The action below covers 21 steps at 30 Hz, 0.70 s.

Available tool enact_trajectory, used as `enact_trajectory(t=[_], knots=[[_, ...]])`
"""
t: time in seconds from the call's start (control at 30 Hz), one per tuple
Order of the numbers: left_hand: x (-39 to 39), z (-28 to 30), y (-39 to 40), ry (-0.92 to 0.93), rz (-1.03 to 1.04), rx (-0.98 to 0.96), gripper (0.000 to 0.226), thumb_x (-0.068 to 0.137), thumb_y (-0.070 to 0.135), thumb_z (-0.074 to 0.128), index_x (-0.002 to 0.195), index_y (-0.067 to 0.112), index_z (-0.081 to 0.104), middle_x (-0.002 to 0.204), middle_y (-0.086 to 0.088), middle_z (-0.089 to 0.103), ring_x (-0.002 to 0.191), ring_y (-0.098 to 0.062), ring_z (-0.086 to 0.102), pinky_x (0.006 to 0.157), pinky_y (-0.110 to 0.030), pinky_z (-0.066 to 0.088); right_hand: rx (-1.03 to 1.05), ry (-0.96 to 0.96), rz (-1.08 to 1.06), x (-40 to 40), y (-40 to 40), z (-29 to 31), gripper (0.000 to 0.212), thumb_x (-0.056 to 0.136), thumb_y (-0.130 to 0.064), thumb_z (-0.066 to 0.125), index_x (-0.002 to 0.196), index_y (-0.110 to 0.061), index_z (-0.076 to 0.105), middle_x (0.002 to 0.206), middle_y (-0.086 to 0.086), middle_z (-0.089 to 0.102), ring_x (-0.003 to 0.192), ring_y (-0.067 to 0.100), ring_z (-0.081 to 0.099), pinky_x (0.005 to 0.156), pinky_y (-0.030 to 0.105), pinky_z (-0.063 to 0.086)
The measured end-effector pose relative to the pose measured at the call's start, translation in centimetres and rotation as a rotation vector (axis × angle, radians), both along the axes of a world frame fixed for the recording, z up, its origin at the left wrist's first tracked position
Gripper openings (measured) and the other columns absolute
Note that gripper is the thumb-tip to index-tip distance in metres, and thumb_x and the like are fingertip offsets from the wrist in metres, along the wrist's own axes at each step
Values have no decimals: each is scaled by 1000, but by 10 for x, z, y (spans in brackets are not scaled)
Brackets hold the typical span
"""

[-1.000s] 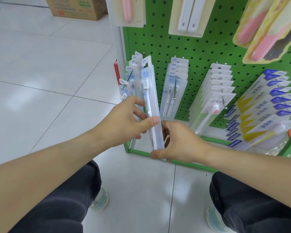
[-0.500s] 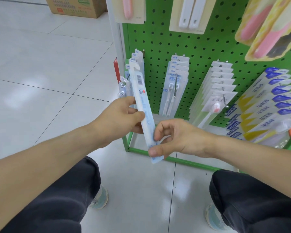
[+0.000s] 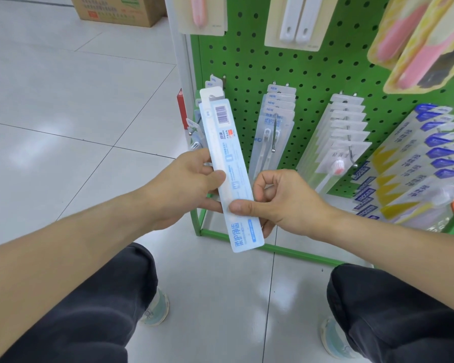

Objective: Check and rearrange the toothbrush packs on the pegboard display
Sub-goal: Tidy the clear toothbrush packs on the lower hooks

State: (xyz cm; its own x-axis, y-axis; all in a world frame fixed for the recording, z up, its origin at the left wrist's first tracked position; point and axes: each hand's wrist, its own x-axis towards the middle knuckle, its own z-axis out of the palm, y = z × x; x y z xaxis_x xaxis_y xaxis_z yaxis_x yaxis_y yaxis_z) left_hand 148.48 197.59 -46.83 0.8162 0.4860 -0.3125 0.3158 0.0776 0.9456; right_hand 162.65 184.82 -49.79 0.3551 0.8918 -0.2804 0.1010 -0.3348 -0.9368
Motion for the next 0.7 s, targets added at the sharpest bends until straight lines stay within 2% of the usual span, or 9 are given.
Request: enact_trajectory(t=[0.07,0.23,0.33,0.43,0.53,0.63,0.7], knots=[[0,-1,-1,17,-5,-13,31,104,1,44,131,11,57,108,-9,76,90,-20,76,69,-30,62,-26,-4,20,-1,0,2,41,74,-24,85,73,-11,46,69,13,74,60,29,73,44,30,56],[0,-3,-4,28,10,-104,30,106,4,41,129,9,59,109,-8,76,87,-24,76,65,-32,61,-48,-26,37,4,3,3,44,73,-21,88,92,-1,53,71,14,72,63,31,74,47,32,57],[0,-3,-5,43,-23,-90,28,108,11,38,122,9,62,102,-7,78,86,-26,76,63,-32,61,-58,-34,74,5,5,5,41,80,-32,81,89,-1,56,68,14,72,53,25,69,45,29,54],[-2,-6,-7,65,-120,-17,29,109,14,36,122,10,62,104,-9,77,92,-26,76,72,-39,63,-87,-76,129,7,5,6,53,89,-46,67,92,6,61,62,12,68,48,25,66,43,29,53],[-2,-8,-7,82,-175,34,28,108,14,38,125,10,61,105,-10,76,94,-24,75,76,-41,63,-98,-154,155,9,4,4,53,91,-52,63,88,1,67,57,7,64,45,24,64,44,29,51],[-2,-7,-5,99,-233,47,27,107,12,41,127,13,60,106,-8,76,93,-22,75,77,-39,63,-101,-193,168,11,3,4,44,85,-54,68,80,-10,67,57,4,64,47,23,66,46,29,50],[-3,-7,-4,108,-282,26,30,104,4,47,128,16,59,107,-6,76,95,-19,75,77,-37,63,-109,-191,165,13,3,4,50,75,-56,73,87,-8,66,61,4,66,49,23,67,46,30,52]])
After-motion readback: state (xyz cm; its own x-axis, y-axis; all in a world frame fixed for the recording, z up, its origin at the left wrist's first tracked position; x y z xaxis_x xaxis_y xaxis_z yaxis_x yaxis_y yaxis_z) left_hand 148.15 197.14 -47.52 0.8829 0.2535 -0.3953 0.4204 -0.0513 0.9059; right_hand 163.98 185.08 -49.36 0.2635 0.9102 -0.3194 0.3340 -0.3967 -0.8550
